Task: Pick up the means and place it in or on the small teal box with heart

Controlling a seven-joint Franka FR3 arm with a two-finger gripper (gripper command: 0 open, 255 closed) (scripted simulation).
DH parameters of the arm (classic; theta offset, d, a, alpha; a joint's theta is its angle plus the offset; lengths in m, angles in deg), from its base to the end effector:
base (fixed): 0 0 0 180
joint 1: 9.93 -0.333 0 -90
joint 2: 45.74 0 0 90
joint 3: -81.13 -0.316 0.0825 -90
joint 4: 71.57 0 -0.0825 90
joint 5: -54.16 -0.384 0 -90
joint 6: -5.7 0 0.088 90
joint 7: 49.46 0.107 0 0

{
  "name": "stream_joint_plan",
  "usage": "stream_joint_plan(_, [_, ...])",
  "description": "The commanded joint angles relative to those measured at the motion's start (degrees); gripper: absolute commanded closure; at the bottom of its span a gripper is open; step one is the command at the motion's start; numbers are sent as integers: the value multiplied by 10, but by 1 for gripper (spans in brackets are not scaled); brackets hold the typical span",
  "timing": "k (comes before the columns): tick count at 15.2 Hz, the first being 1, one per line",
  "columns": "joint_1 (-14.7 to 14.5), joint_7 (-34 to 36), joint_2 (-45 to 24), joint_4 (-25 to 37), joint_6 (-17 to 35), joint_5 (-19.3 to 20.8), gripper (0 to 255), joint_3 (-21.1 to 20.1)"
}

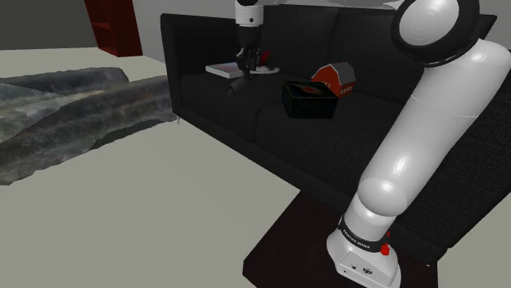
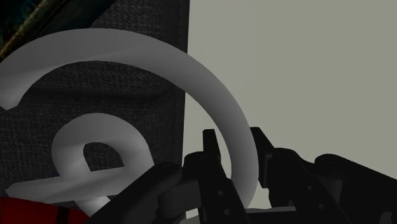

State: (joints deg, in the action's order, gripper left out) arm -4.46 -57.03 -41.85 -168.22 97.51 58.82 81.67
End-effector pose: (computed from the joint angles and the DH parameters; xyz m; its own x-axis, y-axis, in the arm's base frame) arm 0.5308 -0.0646 0.6097 0.9992 0.0294 -0.0271 0.0315 -0.9965 0.0776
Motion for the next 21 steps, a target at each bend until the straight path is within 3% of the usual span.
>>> stream_joint_plan(1, [0, -2, -5, 22, -17, 0, 255, 0])
stream_joint_plan(9, [0, -6, -23, 102, -78, 0, 255, 0])
stream_joint_plan(21, [53, -126, 161, -108, -40, 27, 255, 73])
